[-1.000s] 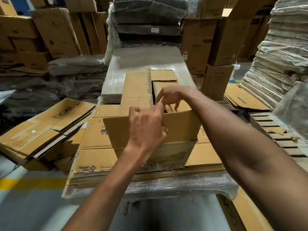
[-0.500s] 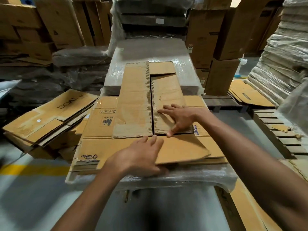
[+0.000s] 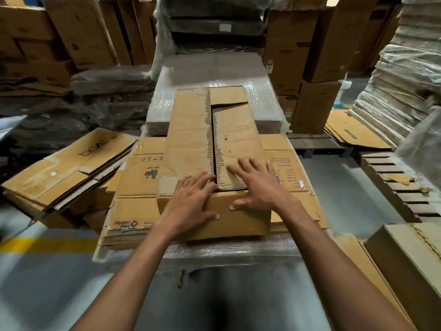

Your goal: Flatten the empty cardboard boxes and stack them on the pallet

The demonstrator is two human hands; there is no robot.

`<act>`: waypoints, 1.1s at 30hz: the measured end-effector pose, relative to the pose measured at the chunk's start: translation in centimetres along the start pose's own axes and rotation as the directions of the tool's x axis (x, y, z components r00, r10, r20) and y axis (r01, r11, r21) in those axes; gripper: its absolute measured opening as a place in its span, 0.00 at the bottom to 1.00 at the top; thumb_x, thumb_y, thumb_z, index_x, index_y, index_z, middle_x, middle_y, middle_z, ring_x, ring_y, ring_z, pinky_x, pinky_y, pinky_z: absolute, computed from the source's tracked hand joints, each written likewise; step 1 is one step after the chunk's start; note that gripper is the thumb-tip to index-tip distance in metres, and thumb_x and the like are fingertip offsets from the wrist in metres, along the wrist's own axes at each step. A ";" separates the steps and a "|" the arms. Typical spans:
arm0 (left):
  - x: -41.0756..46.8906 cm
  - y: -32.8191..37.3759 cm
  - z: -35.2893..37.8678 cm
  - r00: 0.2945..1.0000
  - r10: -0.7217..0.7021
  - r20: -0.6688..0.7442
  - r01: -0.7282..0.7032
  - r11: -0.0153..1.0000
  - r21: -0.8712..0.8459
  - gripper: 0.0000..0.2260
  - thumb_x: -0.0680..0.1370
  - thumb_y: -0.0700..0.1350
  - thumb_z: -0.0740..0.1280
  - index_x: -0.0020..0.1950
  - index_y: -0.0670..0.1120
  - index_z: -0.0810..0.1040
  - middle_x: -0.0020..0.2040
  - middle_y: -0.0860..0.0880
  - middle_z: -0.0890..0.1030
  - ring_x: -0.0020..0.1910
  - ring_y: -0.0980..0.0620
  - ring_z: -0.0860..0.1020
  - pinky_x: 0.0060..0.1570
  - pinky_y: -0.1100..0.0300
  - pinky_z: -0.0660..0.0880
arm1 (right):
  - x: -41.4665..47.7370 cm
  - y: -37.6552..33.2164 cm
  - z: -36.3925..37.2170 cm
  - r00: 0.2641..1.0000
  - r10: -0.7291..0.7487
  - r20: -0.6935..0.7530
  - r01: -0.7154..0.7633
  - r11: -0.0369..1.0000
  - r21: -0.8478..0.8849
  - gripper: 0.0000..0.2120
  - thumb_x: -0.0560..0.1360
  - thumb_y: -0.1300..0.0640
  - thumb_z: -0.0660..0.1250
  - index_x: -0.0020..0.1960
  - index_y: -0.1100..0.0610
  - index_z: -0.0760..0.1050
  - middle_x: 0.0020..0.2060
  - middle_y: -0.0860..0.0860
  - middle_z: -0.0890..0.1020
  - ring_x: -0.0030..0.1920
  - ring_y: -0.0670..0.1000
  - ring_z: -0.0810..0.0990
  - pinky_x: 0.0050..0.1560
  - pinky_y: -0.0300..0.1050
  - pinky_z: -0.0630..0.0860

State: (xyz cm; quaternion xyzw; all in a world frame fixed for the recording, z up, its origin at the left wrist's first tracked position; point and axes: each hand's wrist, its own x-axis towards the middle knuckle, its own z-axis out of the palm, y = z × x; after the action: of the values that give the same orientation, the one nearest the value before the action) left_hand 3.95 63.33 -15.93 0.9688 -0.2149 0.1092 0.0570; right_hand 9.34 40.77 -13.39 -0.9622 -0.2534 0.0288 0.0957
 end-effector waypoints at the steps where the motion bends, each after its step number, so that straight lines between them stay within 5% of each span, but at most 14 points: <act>1: 0.6 -0.3 -0.1 1.000 0.019 0.006 -0.020 0.999 0.030 0.33 0.71 0.67 0.71 0.71 0.54 0.69 0.80 0.50 0.61 0.81 0.49 0.53 0.78 0.47 0.45 | -0.3 -0.6 0.6 0.999 0.015 -0.036 -0.016 1.000 -0.022 0.54 0.69 0.31 0.73 0.82 0.40 0.43 0.83 0.50 0.43 0.82 0.56 0.38 0.77 0.68 0.36; 7: 1.8 -1.6 0.6 0.999 0.043 -0.013 -0.041 0.993 0.115 0.31 0.67 0.64 0.77 0.63 0.50 0.75 0.72 0.47 0.74 0.75 0.43 0.67 0.76 0.40 0.56 | -0.6 -2.8 3.8 0.965 0.064 -0.255 -0.101 0.986 -0.133 0.50 0.73 0.35 0.70 0.83 0.45 0.43 0.83 0.54 0.46 0.82 0.57 0.43 0.79 0.66 0.41; 16: 1.0 -1.6 1.6 0.994 0.077 -0.082 -0.061 0.981 0.184 0.28 0.69 0.64 0.75 0.62 0.51 0.74 0.71 0.47 0.75 0.72 0.43 0.71 0.76 0.37 0.51 | -0.9 -2.2 5.6 0.945 0.054 -0.323 -0.111 0.981 -0.159 0.51 0.72 0.33 0.70 0.83 0.45 0.44 0.82 0.54 0.49 0.82 0.58 0.47 0.80 0.64 0.44; 22: 1.6 -0.4 -1.9 0.929 0.071 -0.363 -0.002 0.983 0.185 0.21 0.78 0.65 0.64 0.54 0.48 0.77 0.64 0.47 0.78 0.67 0.45 0.74 0.73 0.35 0.54 | -1.2 -2.1 5.5 0.941 0.059 -0.334 -0.111 0.984 -0.140 0.51 0.71 0.32 0.69 0.83 0.43 0.45 0.82 0.52 0.49 0.82 0.56 0.47 0.79 0.60 0.41; 28: 0.1 -1.8 -8.6 0.773 0.044 -0.633 0.191 0.935 0.298 0.04 0.80 0.43 0.69 0.52 0.47 0.83 0.50 0.48 0.85 0.59 0.44 0.78 0.68 0.41 0.60 | -1.2 -2.0 5.4 0.938 0.065 -0.340 -0.114 0.986 -0.126 0.52 0.70 0.30 0.69 0.83 0.43 0.46 0.82 0.51 0.50 0.82 0.55 0.47 0.80 0.60 0.42; 33: -2.0 -4.3 -10.5 0.772 -0.282 -0.570 0.494 0.830 0.258 0.17 0.72 0.33 0.70 0.61 0.42 0.82 0.55 0.42 0.84 0.62 0.38 0.73 0.65 0.40 0.62 | -1.0 -2.1 5.7 0.927 0.078 -0.367 -0.135 0.982 -0.131 0.53 0.67 0.29 0.72 0.83 0.43 0.50 0.81 0.52 0.55 0.82 0.56 0.53 0.80 0.62 0.48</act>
State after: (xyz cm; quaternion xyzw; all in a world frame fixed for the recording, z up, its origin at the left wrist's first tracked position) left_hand 2.02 69.68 -6.50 0.9188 0.0436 0.3873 -0.0625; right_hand 6.83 43.02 -18.56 -0.9680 -0.1802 -0.1626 0.0643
